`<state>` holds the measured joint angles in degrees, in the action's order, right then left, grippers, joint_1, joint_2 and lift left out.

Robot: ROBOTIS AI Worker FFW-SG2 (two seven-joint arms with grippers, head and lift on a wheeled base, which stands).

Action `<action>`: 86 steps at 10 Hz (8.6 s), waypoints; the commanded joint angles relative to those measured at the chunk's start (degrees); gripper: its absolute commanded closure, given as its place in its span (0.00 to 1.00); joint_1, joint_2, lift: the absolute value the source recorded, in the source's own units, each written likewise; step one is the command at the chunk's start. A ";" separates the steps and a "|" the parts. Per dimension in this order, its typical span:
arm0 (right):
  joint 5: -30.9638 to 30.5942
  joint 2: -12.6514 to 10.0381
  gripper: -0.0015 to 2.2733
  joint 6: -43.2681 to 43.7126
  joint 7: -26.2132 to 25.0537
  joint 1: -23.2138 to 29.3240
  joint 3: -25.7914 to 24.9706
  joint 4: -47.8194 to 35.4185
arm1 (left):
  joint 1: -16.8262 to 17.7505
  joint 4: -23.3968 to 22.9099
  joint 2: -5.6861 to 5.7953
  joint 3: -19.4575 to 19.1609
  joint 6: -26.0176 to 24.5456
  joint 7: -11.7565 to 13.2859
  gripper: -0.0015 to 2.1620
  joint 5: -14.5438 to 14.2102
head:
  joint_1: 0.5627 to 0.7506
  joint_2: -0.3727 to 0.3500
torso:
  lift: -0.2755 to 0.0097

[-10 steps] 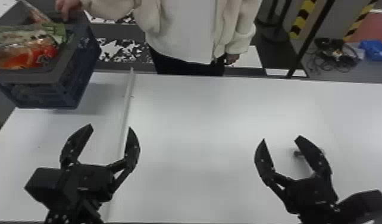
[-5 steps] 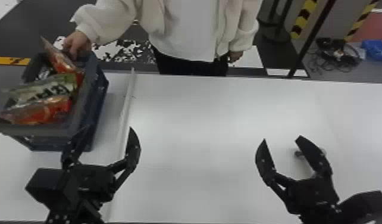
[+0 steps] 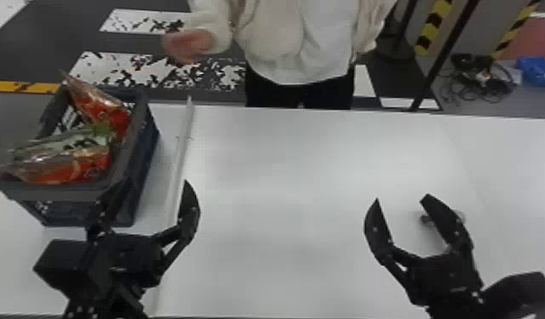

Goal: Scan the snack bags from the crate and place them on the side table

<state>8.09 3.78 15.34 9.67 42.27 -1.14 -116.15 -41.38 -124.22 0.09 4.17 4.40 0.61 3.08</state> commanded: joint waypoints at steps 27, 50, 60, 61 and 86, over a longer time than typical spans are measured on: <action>-0.97 -0.53 0.04 -0.01 0.09 -0.17 1.32 1.36 | 19.24 9.43 1.06 -47.24 -19.66 39.82 0.04 -10.72 | 0.70 1.00 | 0.64; -0.88 -0.35 0.04 -0.01 0.00 -0.79 0.97 1.80 | 34.88 26.57 7.47 -46.10 -16.85 65.57 0.67 4.57 | 0.70 0.96 | 0.64; -0.97 -0.53 0.04 0.34 0.00 -1.31 1.58 2.42 | 29.69 -2.26 3.60 -54.89 -27.04 60.65 0.99 -7.82 | 0.70 1.00 | 0.64; -0.97 -0.53 0.04 0.52 0.00 -1.31 1.67 2.42 | 28.64 -6.74 2.29 -55.94 -30.03 59.51 0.99 -10.81 | 0.70 1.00 | 0.64; -0.97 -0.35 0.04 2.63 0.00 2.55 1.76 -1.98 | 34.62 16.11 -0.24 0.22 -49.37 37.36 0.02 -2.20 | 0.70 0.23 | 0.64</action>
<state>7.12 3.42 17.97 9.66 44.81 0.62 -118.20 -6.58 -107.14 0.00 4.15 -45.07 38.17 0.15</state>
